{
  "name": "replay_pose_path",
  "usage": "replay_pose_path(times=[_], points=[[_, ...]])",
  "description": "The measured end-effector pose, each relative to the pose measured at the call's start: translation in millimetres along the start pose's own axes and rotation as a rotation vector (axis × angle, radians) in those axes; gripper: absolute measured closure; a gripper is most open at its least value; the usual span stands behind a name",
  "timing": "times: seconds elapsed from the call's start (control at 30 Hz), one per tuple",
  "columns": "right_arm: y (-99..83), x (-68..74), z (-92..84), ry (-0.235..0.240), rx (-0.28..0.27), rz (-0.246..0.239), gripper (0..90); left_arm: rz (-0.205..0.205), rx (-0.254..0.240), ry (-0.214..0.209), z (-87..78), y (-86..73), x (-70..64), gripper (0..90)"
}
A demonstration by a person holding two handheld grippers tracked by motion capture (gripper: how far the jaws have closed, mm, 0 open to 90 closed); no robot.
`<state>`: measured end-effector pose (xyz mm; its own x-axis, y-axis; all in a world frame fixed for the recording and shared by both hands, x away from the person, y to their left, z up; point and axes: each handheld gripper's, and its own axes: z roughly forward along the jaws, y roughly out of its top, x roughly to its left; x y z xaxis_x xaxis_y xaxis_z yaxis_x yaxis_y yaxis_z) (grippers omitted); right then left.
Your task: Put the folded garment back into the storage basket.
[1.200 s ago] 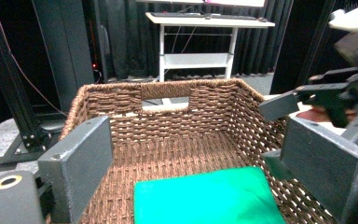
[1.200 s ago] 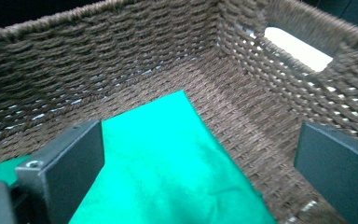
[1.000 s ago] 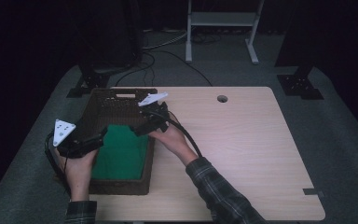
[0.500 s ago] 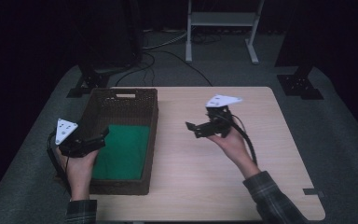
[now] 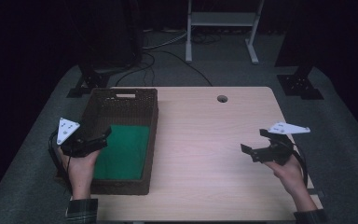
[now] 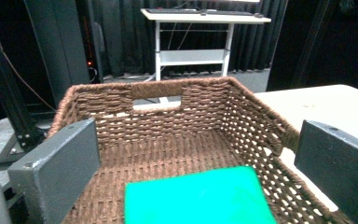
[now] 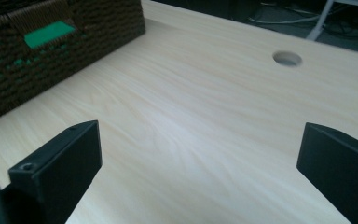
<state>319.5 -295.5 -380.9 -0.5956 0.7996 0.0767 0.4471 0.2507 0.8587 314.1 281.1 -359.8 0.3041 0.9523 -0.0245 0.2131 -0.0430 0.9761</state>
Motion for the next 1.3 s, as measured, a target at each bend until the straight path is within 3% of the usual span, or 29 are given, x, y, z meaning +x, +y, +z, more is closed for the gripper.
replay_pose_path(times=[0.17,0.33,0.57,0.8,1.03,1.2,1.3], points=[[-37.6,-15.1,-15.7,-0.036,0.009,0.029,0.0,-0.004,-0.016,-0.014,-3.3,6.4,-9.8,0.0],[-69.3,-25.0,-20.3,-0.066,0.046,0.043,0.0,-0.001,-0.027,-0.04,-7.3,18.5,-26.2,0.0],[-103.3,-34.1,-19.0,-0.079,0.104,0.045,0.0,0.017,-0.051,-0.104,-10.3,36.3,-62.7,0.0],[-120.8,-34.2,-20.1,-0.08,0.169,0.046,0.0,0.047,-0.061,-0.197,-5.5,47.3,-104.1,0.0],[-131.2,-35.5,-18.6,-0.087,0.224,0.04,0.0,0.065,-0.069,-0.309,1.8,47.8,-141.1,0.0],[-132.6,-33.5,-16.5,-0.121,0.244,0.009,0.0,0.079,-0.07,-0.35,8.6,46.4,-162.3,0.0],[-132.8,-34.2,-17.0,-0.116,0.244,0.005,0.0,0.089,-0.069,-0.366,15.9,44.6,-177.7,0.0]])
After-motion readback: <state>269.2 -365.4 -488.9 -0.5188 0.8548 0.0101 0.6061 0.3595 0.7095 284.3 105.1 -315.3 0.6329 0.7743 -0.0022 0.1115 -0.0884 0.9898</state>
